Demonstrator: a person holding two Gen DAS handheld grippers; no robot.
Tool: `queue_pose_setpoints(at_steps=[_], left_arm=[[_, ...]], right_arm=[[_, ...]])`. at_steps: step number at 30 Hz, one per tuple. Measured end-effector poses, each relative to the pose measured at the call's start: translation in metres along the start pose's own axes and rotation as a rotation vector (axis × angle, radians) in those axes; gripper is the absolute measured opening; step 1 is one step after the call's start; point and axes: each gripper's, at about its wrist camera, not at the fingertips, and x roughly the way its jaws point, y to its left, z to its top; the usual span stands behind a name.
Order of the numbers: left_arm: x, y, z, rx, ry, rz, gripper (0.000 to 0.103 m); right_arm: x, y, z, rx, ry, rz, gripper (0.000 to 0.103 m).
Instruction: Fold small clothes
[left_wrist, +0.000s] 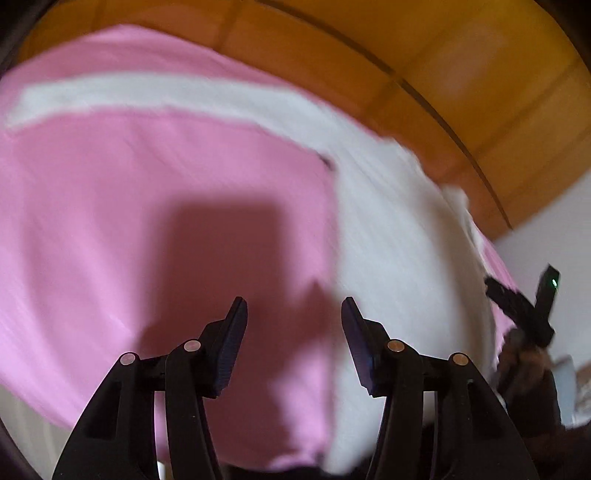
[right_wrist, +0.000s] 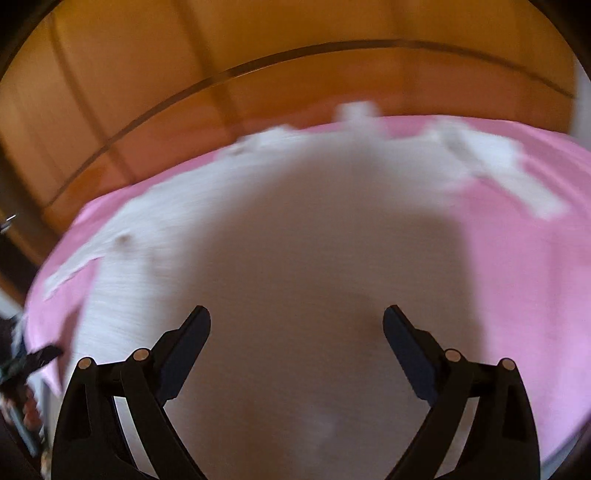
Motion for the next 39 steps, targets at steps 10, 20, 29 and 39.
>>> queue_pose_setpoints(at_steps=[10,20,29,39], left_arm=[[0.017,-0.042,-0.028,0.074,0.018,0.044,0.009],[0.005,-0.045,-0.043,0.042,0.015,0.164,0.011],[0.003,-0.087,0.001,0.1,-0.097,0.219,0.052],[0.067,-0.148,0.019,0.209,-0.008,0.119,0.052]], right_arm=[[-0.039,-0.055,-0.068,0.073,0.107,0.009,0.05],[-0.059,-0.04,-0.074,-0.054,0.137,0.08,0.012],[-0.055,-0.111,0.008,0.066,-0.114,-0.158,0.057],[0.062,-0.166,0.095,-0.033,-0.003,-0.477,0.021]])
